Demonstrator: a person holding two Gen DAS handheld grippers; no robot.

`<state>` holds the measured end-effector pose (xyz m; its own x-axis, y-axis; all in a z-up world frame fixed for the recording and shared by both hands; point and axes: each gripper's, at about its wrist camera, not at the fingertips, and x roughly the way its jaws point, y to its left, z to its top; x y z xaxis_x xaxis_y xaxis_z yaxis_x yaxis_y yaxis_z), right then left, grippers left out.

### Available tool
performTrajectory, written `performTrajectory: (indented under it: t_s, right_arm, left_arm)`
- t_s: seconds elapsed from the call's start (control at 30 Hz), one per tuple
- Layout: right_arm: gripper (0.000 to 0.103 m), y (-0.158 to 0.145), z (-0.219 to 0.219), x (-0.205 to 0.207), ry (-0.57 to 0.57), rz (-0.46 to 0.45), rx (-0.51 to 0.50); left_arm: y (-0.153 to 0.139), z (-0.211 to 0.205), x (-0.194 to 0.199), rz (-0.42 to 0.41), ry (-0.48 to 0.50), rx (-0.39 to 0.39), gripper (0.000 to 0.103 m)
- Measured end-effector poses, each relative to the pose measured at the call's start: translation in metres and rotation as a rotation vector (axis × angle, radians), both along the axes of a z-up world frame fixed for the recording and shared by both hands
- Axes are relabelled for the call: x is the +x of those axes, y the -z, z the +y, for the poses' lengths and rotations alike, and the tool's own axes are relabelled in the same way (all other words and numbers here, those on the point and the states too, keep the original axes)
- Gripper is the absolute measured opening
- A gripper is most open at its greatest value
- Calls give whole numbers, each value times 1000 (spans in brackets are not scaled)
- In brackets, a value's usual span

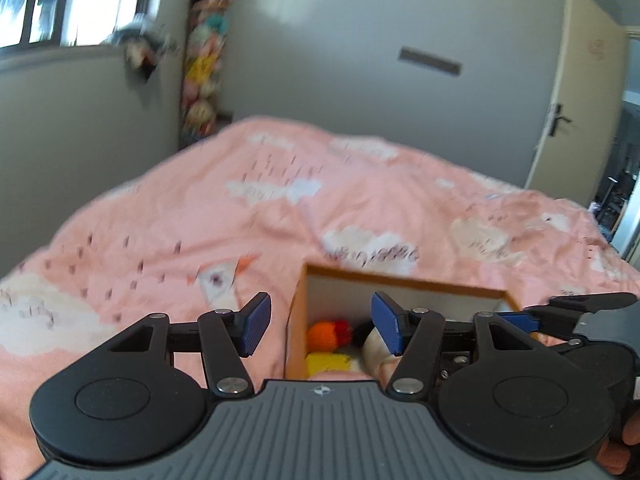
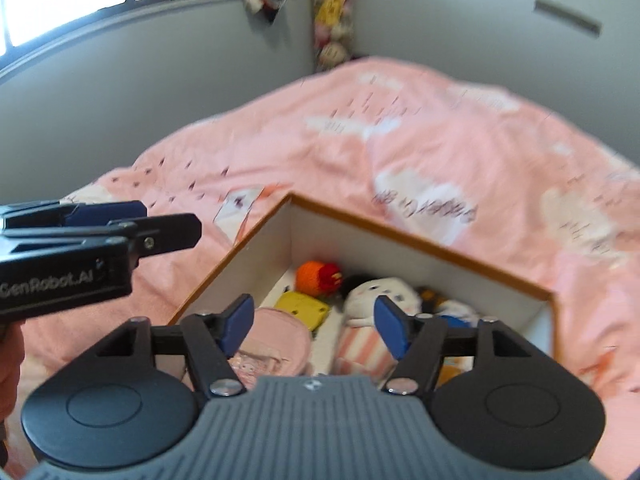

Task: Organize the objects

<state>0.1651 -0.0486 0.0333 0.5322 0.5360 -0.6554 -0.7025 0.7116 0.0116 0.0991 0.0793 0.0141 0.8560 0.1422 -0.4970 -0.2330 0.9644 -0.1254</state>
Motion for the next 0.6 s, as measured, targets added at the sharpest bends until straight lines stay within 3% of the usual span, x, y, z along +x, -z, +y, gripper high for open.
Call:
performTrajectory:
  t_s: [0.1,0.3,0.37,0.5,0.6]
  right_arm:
    - [73,-10,-19,-18,56,-70,2]
    - [75,-17,-57,-46,193,-159,64]
    - [90,-17,-70,-53,232,-168,106]
    - [95,-12,-88,-65,277,-171,158]
    - [97,-5,-95,-73,298,-191,148]
  left_arm:
    - [-11,-16,-11,-52,17,65,68]
    - [-17,-38,-26,-91,65,114,69]
    - [-14,-48,-33,-115,83,148,71]
    - [-4,-61,-38,-106,80,214,74]
    - [4,-60,-38,-79,86,180,74]
